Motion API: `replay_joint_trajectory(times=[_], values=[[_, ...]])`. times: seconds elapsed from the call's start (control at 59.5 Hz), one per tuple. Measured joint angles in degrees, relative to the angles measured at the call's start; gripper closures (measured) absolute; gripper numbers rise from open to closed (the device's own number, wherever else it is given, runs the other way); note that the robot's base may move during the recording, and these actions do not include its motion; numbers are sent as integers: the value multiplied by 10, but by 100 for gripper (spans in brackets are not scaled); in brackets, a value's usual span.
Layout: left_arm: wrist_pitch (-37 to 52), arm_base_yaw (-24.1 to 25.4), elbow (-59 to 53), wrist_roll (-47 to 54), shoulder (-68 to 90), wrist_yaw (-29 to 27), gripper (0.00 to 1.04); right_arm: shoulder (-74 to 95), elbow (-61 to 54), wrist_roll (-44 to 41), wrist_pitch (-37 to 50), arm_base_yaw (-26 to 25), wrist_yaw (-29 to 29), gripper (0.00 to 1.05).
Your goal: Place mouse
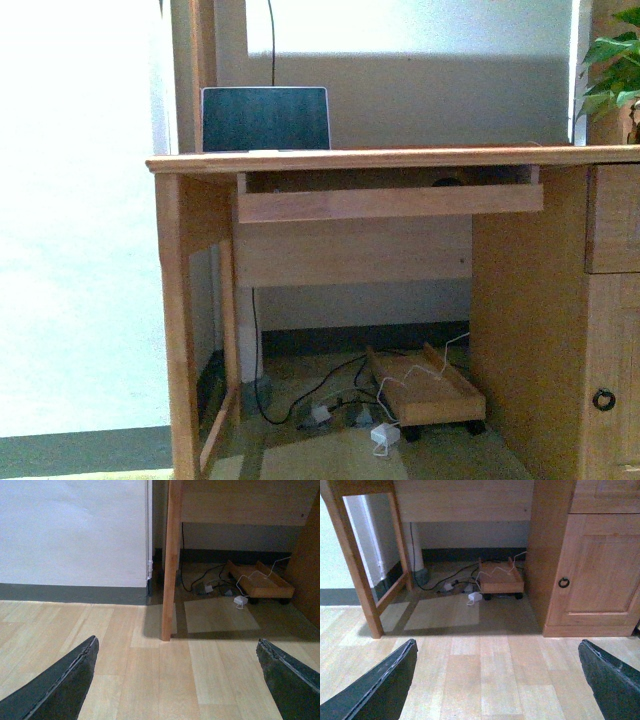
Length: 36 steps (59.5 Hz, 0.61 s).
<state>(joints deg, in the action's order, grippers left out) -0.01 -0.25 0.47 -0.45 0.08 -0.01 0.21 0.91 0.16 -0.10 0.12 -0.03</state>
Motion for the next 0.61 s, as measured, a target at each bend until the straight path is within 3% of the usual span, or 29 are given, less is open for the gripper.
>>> replay_joint_trajectory(times=[0.605], values=[[0,0,0,0,0,0,8,0,0,0,0,0,0,7]])
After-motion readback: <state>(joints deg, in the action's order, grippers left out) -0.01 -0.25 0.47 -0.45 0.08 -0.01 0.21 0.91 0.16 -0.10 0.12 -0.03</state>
